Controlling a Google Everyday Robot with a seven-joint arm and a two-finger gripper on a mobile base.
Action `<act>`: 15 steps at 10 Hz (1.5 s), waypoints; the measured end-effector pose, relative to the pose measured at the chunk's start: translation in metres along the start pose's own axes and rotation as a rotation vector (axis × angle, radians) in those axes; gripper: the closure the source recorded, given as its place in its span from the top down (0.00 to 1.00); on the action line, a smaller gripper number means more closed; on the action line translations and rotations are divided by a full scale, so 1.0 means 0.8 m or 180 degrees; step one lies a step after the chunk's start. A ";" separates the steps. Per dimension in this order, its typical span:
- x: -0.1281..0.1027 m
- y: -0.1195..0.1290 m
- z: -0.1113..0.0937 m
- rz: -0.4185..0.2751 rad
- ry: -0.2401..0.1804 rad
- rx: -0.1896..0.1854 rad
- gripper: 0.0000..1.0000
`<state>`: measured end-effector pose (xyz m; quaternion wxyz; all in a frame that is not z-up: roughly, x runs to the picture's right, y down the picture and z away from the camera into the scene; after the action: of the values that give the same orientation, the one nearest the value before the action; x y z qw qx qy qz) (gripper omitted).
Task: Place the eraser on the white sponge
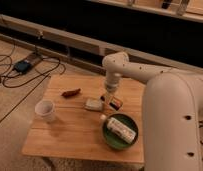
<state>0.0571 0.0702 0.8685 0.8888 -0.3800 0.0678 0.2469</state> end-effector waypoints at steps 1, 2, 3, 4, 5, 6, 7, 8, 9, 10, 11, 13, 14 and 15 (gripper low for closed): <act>-0.005 -0.001 0.009 -0.0008 0.0006 0.0005 0.00; -0.011 -0.003 0.016 -0.0021 0.0016 0.0014 0.00; -0.018 -0.002 0.021 -0.0044 0.0020 0.0025 0.00; -0.026 0.002 0.022 -0.0074 0.0006 0.0033 0.00; -0.038 0.008 0.022 -0.0134 -0.0021 0.0058 0.00; -0.050 0.017 0.020 -0.0203 -0.0048 0.0069 0.00; -0.062 0.028 0.017 -0.0273 -0.0074 0.0075 0.00; -0.072 0.036 0.016 -0.0327 -0.0112 0.0089 0.00; -0.082 0.046 0.015 -0.0395 -0.0156 0.0101 0.00; -0.087 0.052 0.016 -0.0436 -0.0190 0.0103 0.00; -0.095 0.057 0.016 -0.0494 -0.0257 0.0110 0.00; -0.105 0.056 0.020 -0.0589 -0.0365 0.0142 0.00; -0.108 0.054 0.021 -0.0618 -0.0398 0.0155 0.00; -0.111 0.051 0.024 -0.0657 -0.0424 0.0178 0.00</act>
<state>-0.0410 0.0734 0.8832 0.9223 -0.3428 -0.0240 0.1768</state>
